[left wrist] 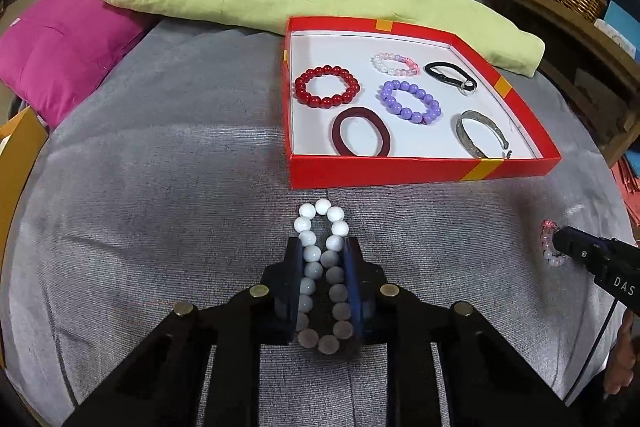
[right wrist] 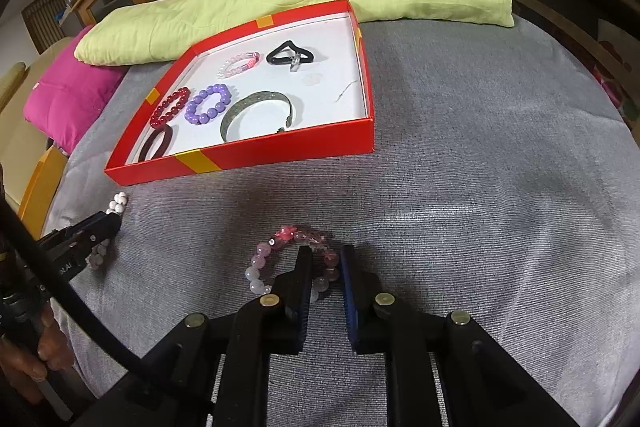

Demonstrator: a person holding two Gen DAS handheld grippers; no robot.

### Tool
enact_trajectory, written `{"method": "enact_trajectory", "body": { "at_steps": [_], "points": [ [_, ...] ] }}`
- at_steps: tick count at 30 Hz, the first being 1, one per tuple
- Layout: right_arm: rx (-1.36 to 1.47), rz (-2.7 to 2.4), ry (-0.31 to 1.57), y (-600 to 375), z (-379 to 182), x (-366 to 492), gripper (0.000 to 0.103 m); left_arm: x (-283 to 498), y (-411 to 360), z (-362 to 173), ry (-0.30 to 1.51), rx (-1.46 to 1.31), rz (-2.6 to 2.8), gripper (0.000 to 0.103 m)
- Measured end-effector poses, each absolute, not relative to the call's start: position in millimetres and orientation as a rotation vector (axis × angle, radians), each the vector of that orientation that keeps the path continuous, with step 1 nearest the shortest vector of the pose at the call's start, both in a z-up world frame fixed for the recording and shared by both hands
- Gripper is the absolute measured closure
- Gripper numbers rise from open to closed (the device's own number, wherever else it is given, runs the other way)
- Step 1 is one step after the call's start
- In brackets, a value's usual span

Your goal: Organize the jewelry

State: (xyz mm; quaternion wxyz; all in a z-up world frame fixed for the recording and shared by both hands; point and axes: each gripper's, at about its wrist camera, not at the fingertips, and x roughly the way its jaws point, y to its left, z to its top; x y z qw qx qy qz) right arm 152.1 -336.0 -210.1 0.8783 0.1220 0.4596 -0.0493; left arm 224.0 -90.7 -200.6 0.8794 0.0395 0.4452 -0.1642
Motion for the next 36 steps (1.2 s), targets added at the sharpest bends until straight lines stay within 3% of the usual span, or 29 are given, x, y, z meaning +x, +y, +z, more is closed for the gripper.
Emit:
{"method": "enact_trajectory", "body": {
  "at_steps": [26, 30, 34, 36],
  "points": [
    [0.374, -0.026, 0.994, -353.0, -209.6, 145.8, 0.083, 219.6, -93.4, -198.0, 0.945, 0.091, -0.363, 0.081],
    [0.328, -0.026, 0.990, -344.1, -207.8, 147.1, 0.074, 218.1, -91.1, -196.8, 0.949, 0.086, -0.369, 0.082],
    [0.214, -0.049, 0.981, -330.4, -208.8, 148.4, 0.074, 216.6, -88.7, -196.0, 0.952, 0.082, -0.372, 0.082],
    [0.158, -0.069, 0.972, -324.3, -209.9, 148.3, 0.079, 215.9, -87.9, -195.9, 0.953, 0.084, -0.370, 0.082]
  ]
}}
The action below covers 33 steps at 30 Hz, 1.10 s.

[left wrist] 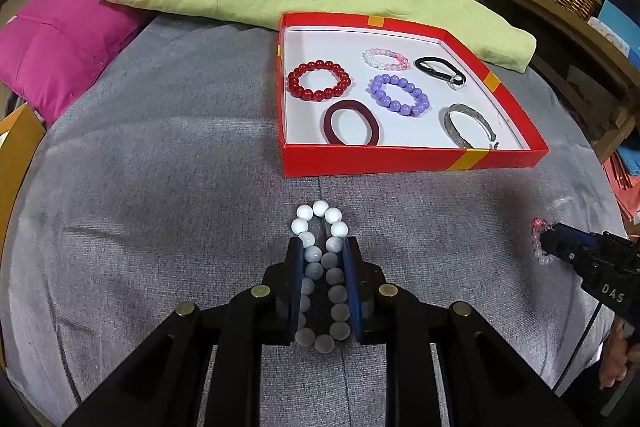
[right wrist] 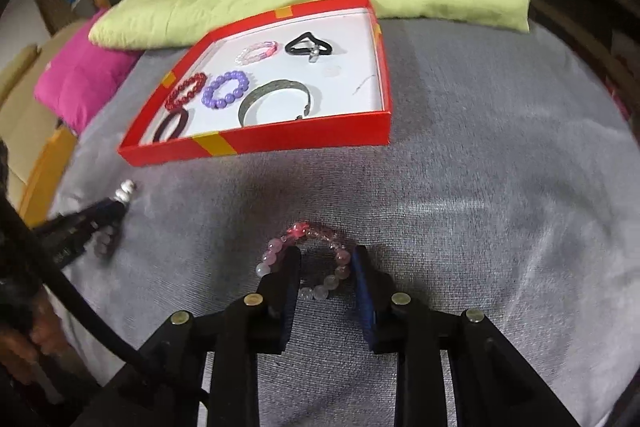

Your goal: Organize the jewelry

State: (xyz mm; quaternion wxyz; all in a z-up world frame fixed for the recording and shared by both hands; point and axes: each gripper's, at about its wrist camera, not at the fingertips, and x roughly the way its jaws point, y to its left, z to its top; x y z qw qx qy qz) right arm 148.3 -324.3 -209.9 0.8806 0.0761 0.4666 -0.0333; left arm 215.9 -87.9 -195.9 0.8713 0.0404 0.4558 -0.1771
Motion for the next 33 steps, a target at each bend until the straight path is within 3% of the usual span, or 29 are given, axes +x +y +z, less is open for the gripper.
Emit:
{"method": "enact_trajectory", "body": {
  "at_steps": [2, 10, 33],
  "points": [
    [0.122, -0.088, 0.966, -322.0, -210.6, 148.2, 0.090, 215.8, -87.1, -195.6, 0.956, 0.082, -0.370, 0.082],
    [0.204, -0.066, 0.936, -331.3, -204.9, 147.1, 0.095, 215.8, -86.0, -192.9, 0.953, 0.081, -0.363, 0.082],
    [0.291, -0.066, 0.930, -348.2, -199.3, 142.8, 0.095, 215.9, -68.5, -188.3, 0.955, 0.038, -0.349, 0.082]
  ]
}}
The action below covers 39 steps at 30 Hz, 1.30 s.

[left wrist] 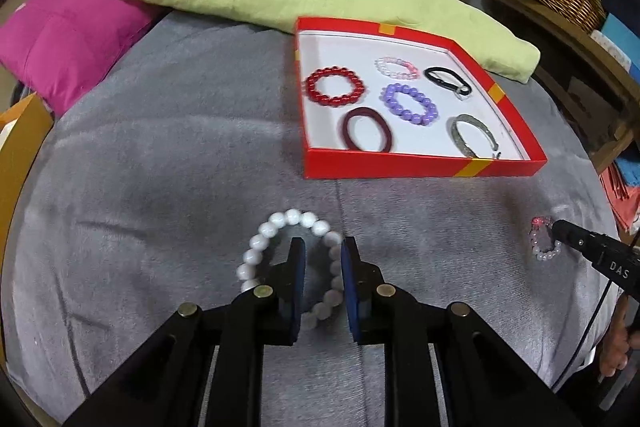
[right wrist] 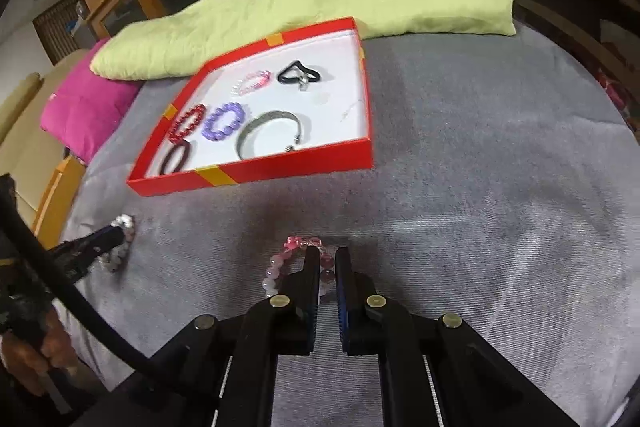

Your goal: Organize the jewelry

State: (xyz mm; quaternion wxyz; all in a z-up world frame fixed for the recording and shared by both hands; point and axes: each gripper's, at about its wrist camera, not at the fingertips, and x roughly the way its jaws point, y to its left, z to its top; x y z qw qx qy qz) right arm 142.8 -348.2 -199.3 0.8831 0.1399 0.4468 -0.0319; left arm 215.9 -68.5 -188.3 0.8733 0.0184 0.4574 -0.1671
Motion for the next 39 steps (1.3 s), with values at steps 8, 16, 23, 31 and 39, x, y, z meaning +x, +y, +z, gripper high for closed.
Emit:
{"method": "enact_trajectory", "body": {
  "at_steps": [8, 16, 23, 31, 39],
  "points": [
    [0.263, -0.105, 0.955, -345.8, -205.6, 146.6, 0.093, 209.2, -49.2, -190.3, 0.966, 0.019, -0.375, 0.042],
    [0.258, -0.108, 0.973, -344.9, -208.7, 150.3, 0.091, 211.2, -41.3, -188.0, 0.982, -0.004, -0.379, 0.041],
    [0.200, -0.113, 0.973, -338.1, -209.6, 151.5, 0.091, 208.3, -16.1, -169.2, 0.899, -0.017, -0.330, 0.031],
    [0.112, -0.119, 0.956, -328.1, -209.7, 147.8, 0.093, 210.0, -31.5, -200.5, 1.028, 0.070, -0.295, 0.031],
    [0.151, -0.115, 0.940, -329.7, -207.4, 143.6, 0.093, 204.0, -54.4, -198.5, 0.968, 0.144, -0.366, 0.079]
  ]
}}
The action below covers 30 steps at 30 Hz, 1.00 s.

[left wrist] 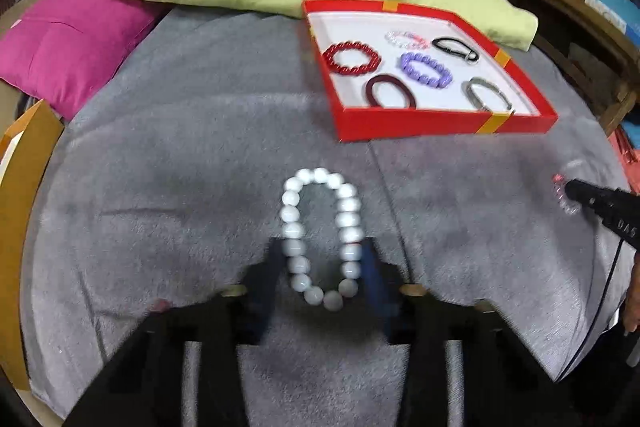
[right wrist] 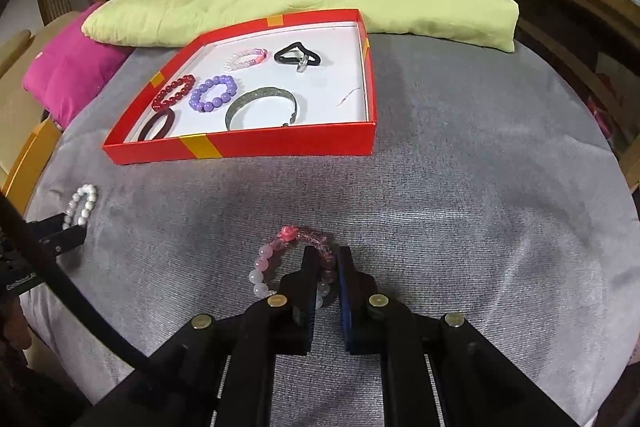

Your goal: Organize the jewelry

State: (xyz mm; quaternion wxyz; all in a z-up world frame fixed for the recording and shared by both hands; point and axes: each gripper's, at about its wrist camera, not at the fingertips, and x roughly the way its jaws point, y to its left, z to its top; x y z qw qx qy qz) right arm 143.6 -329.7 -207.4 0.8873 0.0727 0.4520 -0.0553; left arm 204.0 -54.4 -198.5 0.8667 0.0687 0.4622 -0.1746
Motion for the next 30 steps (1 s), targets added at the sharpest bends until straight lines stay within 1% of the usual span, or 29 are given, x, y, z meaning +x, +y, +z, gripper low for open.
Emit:
{"method": "enact_trajectory", "body": {
  "at_steps": [2, 3, 14, 30],
  "points": [
    [0.170, -0.110, 0.937, -330.2, -206.6, 143.7, 0.093, 207.9, -57.2, -199.1, 0.965, 0.126, -0.372, 0.081],
    [0.176, -0.108, 0.936, -330.3, -206.1, 143.4, 0.093, 208.3, -58.1, -198.9, 0.961, 0.127, -0.376, 0.083],
    [0.206, -0.060, 0.870, -324.3, -193.6, 136.5, 0.095, 208.1, -73.8, -190.0, 0.907, 0.097, -0.441, 0.084],
    [0.258, -0.037, 0.874, -335.1, -189.8, 136.3, 0.095, 196.7, -88.0, -168.8, 0.857, 0.068, -0.494, 0.083]
  ]
}}
